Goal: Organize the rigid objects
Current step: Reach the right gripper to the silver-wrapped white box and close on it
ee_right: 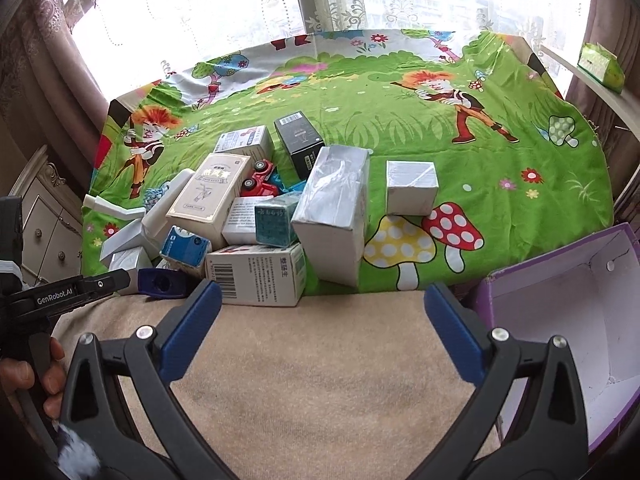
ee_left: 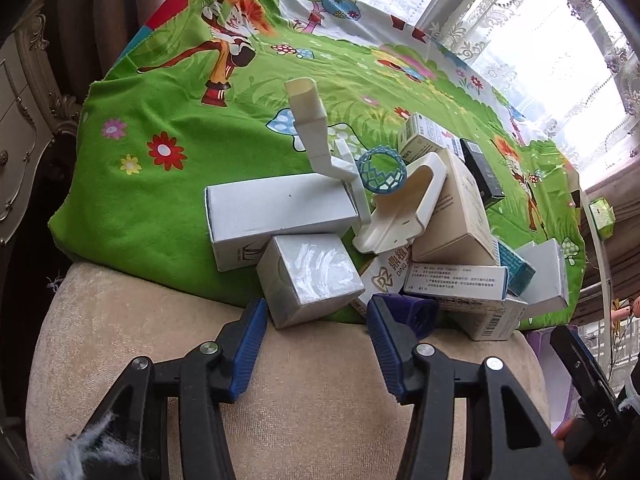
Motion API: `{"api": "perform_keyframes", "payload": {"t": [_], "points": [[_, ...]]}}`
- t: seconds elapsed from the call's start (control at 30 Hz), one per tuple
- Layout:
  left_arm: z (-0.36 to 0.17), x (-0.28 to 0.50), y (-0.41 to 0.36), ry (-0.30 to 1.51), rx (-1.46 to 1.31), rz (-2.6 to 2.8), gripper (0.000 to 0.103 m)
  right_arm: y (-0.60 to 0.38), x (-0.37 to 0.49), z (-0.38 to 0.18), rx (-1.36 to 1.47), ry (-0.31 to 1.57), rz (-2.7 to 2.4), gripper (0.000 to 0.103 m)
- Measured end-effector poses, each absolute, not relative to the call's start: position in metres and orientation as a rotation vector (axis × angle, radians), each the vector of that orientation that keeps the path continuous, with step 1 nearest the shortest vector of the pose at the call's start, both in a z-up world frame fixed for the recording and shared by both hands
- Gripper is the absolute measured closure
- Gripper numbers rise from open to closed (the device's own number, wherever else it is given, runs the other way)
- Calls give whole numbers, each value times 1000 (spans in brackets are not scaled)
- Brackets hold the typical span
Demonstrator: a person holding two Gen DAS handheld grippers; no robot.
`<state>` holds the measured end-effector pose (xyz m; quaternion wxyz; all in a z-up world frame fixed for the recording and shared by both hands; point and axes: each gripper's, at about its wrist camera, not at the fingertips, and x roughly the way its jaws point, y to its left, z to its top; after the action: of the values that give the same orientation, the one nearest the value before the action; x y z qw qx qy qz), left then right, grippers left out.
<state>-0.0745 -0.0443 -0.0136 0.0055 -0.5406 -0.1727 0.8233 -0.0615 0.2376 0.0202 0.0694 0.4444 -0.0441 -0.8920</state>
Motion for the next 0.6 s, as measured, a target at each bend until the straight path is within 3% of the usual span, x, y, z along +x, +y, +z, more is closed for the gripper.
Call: {"api": "perform_keyframes", "payload": {"t": [0.33,0.43,0.5,0.6], "points": [[-24,-89,-37,-511,-1775,2585,50,236,-96,19,1359,-94,-2768,16],[-27,-90,-38,-521,-1780,2581,50,236,-100,14,1383,-107,-2745,40],[-29,-89,-39,-539,-1780,2576,60,239,-98,11,1391,-133,-2732,62],[-31,-85,-42,-582,-1764,2560,71,243,-94,11,1374,-171,-2729,65]]}}
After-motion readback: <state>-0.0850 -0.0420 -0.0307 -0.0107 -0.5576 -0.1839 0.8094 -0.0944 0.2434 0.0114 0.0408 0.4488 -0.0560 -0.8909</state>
